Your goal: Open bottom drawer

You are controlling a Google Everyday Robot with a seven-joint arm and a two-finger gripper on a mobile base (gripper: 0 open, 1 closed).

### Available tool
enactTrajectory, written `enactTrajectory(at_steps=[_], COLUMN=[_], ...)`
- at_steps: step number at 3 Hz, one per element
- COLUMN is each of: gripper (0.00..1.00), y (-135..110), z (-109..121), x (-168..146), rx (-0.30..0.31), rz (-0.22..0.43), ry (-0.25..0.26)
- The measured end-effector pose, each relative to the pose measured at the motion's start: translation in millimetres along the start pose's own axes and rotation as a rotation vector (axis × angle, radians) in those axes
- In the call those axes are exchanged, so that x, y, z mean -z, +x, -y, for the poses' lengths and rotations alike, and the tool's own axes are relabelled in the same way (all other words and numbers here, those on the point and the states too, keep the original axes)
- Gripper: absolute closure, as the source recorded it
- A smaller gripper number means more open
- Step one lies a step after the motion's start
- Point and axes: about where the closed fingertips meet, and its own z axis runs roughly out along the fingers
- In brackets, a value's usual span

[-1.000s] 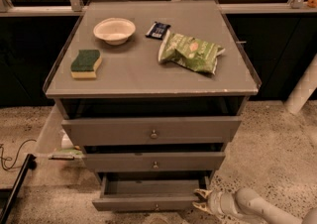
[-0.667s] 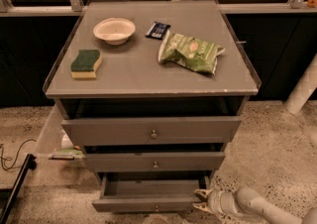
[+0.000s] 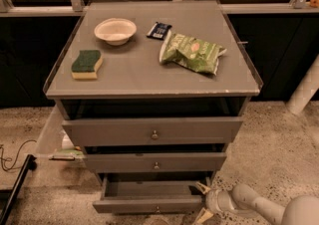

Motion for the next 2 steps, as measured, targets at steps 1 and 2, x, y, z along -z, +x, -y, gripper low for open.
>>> enactTrajectory(at_steps=[1, 2], gripper=[0.19, 0.43], y=[-0.3, -1.9], z=[0.1, 0.5], x=[0.3, 2.1], rx=[0.0, 0.0], rz=[0.0, 0.0], ry=[0.0, 0.0])
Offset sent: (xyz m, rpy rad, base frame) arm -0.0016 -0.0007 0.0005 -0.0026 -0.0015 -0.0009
